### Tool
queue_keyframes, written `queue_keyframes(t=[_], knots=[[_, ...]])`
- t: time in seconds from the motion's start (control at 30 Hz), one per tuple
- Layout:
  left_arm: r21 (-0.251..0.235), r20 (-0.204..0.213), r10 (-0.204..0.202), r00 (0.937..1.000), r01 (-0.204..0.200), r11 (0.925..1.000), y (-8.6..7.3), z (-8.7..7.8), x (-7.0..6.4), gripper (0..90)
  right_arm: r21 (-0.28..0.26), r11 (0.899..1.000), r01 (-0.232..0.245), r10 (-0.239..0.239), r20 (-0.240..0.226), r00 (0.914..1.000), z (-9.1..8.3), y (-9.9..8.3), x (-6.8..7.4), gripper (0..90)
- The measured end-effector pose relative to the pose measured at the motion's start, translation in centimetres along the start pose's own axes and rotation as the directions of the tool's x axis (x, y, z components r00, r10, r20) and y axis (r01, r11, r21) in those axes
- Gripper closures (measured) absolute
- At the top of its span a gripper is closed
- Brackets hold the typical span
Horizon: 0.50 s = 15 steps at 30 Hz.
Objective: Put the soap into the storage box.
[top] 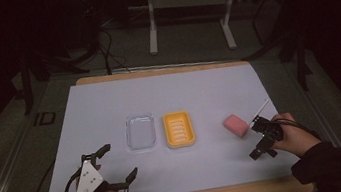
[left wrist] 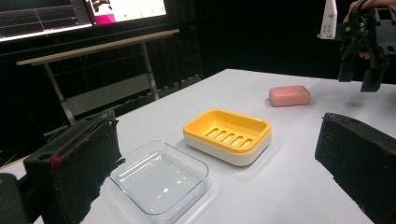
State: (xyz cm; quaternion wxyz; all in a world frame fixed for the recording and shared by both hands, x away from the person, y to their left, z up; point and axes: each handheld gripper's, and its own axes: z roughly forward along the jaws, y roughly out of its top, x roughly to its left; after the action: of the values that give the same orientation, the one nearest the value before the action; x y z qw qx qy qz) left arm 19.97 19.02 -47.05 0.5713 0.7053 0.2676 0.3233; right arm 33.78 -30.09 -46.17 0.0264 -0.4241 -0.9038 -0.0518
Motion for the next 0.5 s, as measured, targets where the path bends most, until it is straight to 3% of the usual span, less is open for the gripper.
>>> queue_keyframes(t=[0.33, 0.5], knots=[[0.002, 0.003, 0.002, 1.0000, -0.002, 1.0000, 0.0, 0.0, -0.1, 0.6, 0.018, 0.999, -0.036, 0.036, 0.020, 0.9992, -0.2, 0.1, -2.8, 10.4], [0.004, 0.004, 0.003, 1.0000, -0.003, 1.0000, 0.0, 0.0, -0.1, 0.6, 0.005, 1.000, -0.013, 0.013, 0.054, 0.9985, -0.2, 0.5, -3.6, 10.4]])
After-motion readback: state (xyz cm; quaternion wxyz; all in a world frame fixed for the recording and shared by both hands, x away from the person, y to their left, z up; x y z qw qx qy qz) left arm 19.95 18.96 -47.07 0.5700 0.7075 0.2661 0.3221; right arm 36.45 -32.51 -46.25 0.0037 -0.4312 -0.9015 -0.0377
